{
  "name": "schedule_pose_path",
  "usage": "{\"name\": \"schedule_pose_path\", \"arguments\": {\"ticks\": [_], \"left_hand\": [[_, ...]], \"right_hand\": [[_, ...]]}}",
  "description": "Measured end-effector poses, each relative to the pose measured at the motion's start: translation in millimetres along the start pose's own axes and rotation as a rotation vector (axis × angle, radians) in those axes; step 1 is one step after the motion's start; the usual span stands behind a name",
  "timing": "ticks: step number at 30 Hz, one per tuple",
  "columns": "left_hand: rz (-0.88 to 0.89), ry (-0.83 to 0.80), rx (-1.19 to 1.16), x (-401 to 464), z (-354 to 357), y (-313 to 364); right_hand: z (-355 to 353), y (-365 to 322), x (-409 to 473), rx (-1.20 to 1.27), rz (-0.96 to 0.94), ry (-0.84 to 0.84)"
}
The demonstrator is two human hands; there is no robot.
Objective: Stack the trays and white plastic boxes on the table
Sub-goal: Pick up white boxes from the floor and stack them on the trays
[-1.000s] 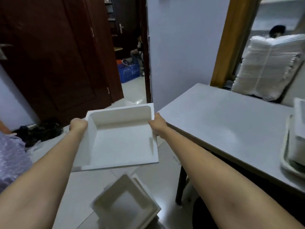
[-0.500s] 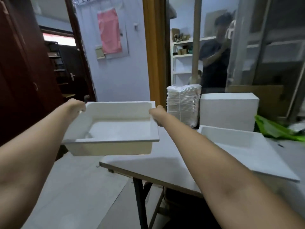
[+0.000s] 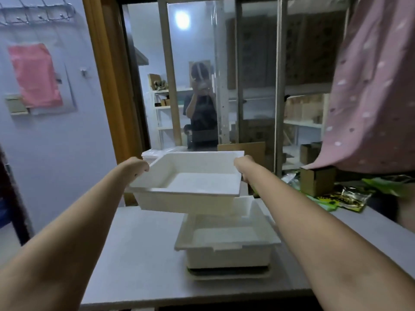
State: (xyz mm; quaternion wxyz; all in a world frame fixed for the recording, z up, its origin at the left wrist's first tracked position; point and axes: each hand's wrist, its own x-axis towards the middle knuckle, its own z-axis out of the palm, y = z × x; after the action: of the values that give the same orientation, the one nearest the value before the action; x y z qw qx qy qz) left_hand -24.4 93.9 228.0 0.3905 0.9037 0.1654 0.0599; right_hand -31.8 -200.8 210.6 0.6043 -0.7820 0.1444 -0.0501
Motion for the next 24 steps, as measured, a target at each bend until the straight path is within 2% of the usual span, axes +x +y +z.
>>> {"name": "schedule_pose_path", "arguments": {"ticks": [3, 8, 11, 13, 15, 21, 24], "left_hand": [[-0.054, -0.027, -0.177, 0, 17, -2], [-0.323, 0.118, -0.953, -51, 46, 2], [-0.507, 0.011, -1.181, -80, 73, 18], [-0.491, -0.064, -1.257, -89, 84, 32], [-0.481, -0.062, -1.263, -86, 97, 42], [-0.480, 0.115, -1.280, -83, 114, 58], [-0.476, 0.133, -1.311, -86, 108, 57]], "right_hand": [[-23, 8, 7, -0.016, 0.017, 0.066], [-36, 9, 23, 0.020, -0.013, 0.149], [-32, 4, 28, 0.053, -0.024, 0.153], [-26, -1, 25, 0.081, -0.011, 0.144], [-22, -3, 23, 0.114, 0.007, 0.128], [-19, 4, 20, 0.175, 0.083, 0.066], [-26, 8, 19, 0.159, 0.130, 0.017]]}}
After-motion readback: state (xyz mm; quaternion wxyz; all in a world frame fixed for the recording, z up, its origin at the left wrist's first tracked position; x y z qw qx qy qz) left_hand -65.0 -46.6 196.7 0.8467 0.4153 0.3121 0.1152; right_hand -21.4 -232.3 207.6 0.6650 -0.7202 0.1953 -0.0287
